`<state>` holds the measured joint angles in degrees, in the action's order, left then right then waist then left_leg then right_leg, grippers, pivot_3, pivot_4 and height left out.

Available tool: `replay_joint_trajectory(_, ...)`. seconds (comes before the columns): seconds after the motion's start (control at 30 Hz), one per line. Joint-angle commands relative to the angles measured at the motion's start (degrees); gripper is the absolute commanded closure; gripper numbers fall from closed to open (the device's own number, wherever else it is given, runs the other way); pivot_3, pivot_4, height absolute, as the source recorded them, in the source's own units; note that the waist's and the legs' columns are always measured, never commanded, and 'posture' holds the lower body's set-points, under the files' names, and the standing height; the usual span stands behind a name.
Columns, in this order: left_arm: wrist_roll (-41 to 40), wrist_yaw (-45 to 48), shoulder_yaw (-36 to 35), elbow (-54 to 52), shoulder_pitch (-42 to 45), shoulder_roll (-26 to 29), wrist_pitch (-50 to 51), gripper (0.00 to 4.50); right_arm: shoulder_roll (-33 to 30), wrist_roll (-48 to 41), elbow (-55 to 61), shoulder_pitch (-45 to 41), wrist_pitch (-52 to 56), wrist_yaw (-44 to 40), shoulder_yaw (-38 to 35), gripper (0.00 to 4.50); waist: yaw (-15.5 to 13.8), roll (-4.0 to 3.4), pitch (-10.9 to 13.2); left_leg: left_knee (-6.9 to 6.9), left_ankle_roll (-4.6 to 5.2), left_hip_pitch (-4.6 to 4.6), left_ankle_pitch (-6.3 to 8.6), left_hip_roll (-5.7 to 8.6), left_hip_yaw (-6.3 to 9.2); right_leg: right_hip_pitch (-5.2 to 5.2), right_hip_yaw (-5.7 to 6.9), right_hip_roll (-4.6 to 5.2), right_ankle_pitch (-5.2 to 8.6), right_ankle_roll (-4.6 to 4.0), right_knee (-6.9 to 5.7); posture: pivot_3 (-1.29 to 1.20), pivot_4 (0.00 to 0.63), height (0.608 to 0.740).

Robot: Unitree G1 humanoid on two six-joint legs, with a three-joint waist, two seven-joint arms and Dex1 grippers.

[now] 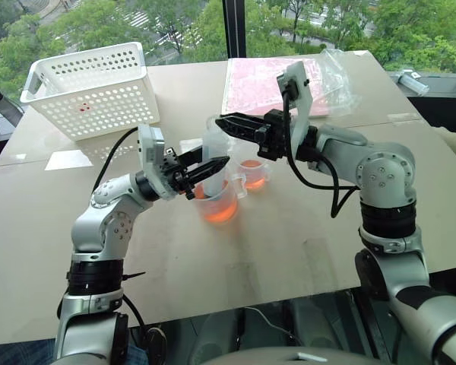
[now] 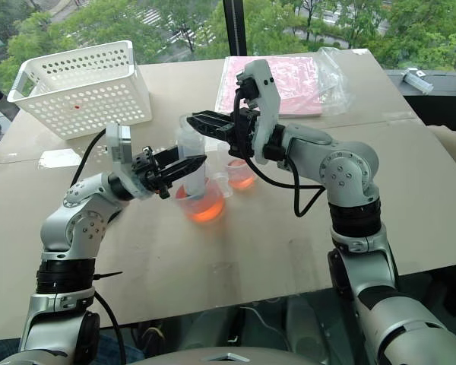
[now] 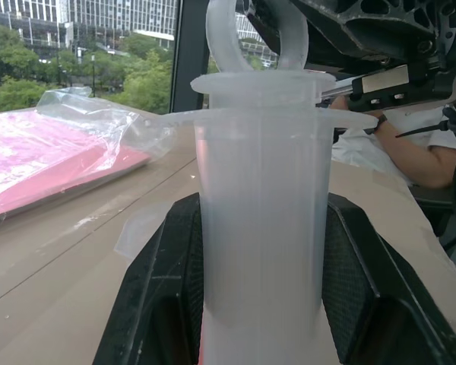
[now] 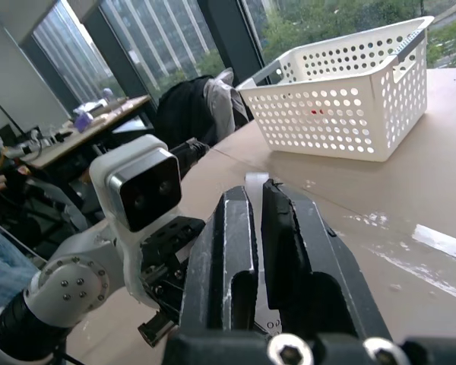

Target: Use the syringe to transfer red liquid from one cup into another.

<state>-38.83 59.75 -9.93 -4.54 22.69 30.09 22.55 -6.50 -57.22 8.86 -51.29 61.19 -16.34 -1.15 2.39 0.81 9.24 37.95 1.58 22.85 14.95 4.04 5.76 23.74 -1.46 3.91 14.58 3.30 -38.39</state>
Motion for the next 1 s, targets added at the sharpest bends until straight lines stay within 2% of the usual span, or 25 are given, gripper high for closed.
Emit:
replay_joint_trajectory(0.03, 0.8, 1.6, 1.6, -1.7, -1.4, 0.9, -0.4, 3.07, 2.0, -6.3, 2.5, -4.3, -4.4, -1.5, -6.5, 4.35, 0.0, -0.02, 0.0, -0.02, 0.00, 0.00, 0.00, 0.00, 0.00, 0.01, -0.01, 0.01, 0.00, 0.00, 0.00, 0.00, 0.150, 0.740)
replay_joint_trajectory(1.0, 2.2, 3.2, 3.6, 0.7, -2.8, 1.6, -4.0, 3.07, 0.9, -7.6, 2.1, -4.4, -4.8, -1.5, -7.3, 4.35, 0.0, -0.04, 0.0, -0.19, 0.00, 0.01, 0.00, 0.01, -0.01, 0.06, -0.02, 0.01, 0.00, 0.00, 0.09, 0.00, 0.150, 0.740)
